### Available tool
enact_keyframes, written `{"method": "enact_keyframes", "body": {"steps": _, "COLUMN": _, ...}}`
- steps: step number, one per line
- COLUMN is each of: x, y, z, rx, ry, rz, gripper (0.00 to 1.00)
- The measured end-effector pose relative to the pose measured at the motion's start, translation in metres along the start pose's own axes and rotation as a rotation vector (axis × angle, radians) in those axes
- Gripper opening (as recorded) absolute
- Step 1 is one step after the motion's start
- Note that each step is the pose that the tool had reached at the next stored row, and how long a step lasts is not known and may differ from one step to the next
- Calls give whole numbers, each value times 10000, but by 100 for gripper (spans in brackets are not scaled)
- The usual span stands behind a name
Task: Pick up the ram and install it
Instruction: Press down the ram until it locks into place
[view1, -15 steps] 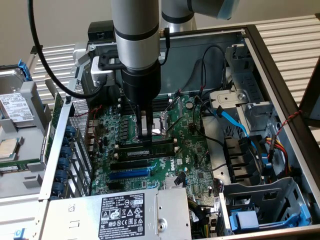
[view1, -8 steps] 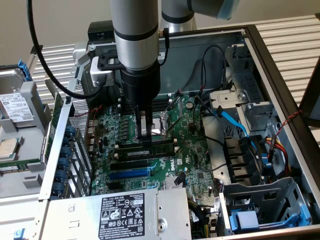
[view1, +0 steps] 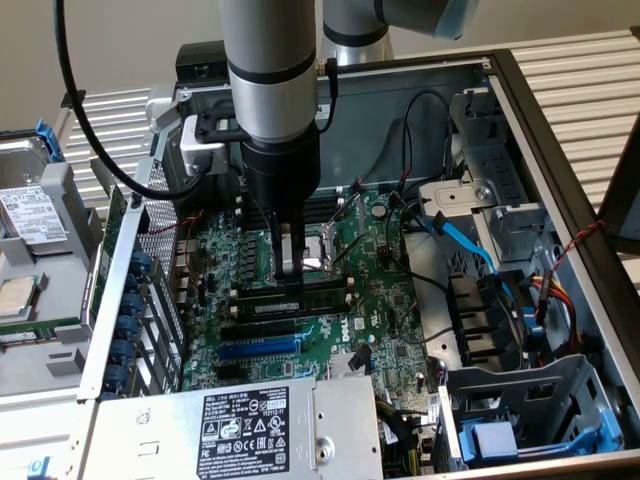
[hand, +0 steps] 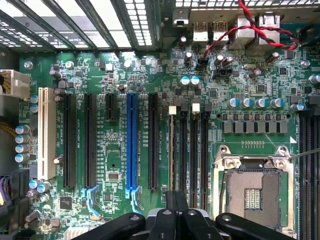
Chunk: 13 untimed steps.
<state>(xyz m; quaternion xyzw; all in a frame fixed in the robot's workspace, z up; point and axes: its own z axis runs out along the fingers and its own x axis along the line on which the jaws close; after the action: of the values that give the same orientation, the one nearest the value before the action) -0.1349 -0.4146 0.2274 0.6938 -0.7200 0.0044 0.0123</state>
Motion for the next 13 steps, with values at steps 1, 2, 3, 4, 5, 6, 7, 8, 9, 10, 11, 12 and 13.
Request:
{"method": "enact_keyframes", "body": {"steps": 1, "x": 0, "y": 2, "z": 3, "rx": 3, "ry": -1, "rz": 1, "gripper": 11}}
{"method": "enact_keyframes", "body": {"steps": 2, "x": 0, "y": 3, "z": 5, "rx": 4, "ry": 0, "rz": 0, "gripper": 11}}
{"method": "enact_keyframes", "body": {"steps": 3, "x": 0, "y": 4, "z": 6, "rx": 5, "ry": 1, "rz": -2, "gripper": 11}}
{"method": "enact_keyframes", "body": {"steps": 4, "x": 0, "y": 6, "z": 7, "rx": 8, "ry": 0, "rz": -1, "gripper": 11}}
{"method": "enact_keyframes", "body": {"steps": 5, "x": 0, "y": 8, "z": 8, "rx": 8, "ry": -1, "rz": -2, "gripper": 11}}
{"method": "enact_keyframes", "body": {"steps": 6, "x": 0, "y": 11, "z": 8, "rx": 6, "ry": -3, "rz": -1, "gripper": 11}}
{"method": "enact_keyframes", "body": {"steps": 7, "x": 0, "y": 12, "z": 7, "rx": 5, "ry": -2, "rz": 0, "gripper": 11}}
{"method": "enact_keyframes", "body": {"steps": 8, "x": 0, "y": 13, "z": 1, "rx": 7, "ry": -5, "rz": 0, "gripper": 11}}
{"method": "enact_keyframes", "body": {"steps": 9, "x": 0, "y": 13, "z": -6, "rx": 11, "ry": -11, "rz": 0, "gripper": 11}}
{"method": "enact_keyframes", "body": {"steps": 10, "x": -1, "y": 12, "z": -18, "rx": 16, "ry": -18, "rz": 1, "gripper": 11}}
{"method": "enact_keyframes", "body": {"steps": 11, "x": 0, "y": 13, "z": -40, "rx": 11, "ry": -8, "rz": 2, "gripper": 11}}
{"method": "enact_keyframes", "body": {"steps": 12, "x": 2, "y": 14, "z": -61, "rx": 6, "ry": 1, "rz": 1, "gripper": 11}}
{"method": "enact_keyframes", "body": {"steps": 13, "x": 2, "y": 14, "z": -77, "rx": 8, "ry": -2, "rz": 1, "gripper": 11}}
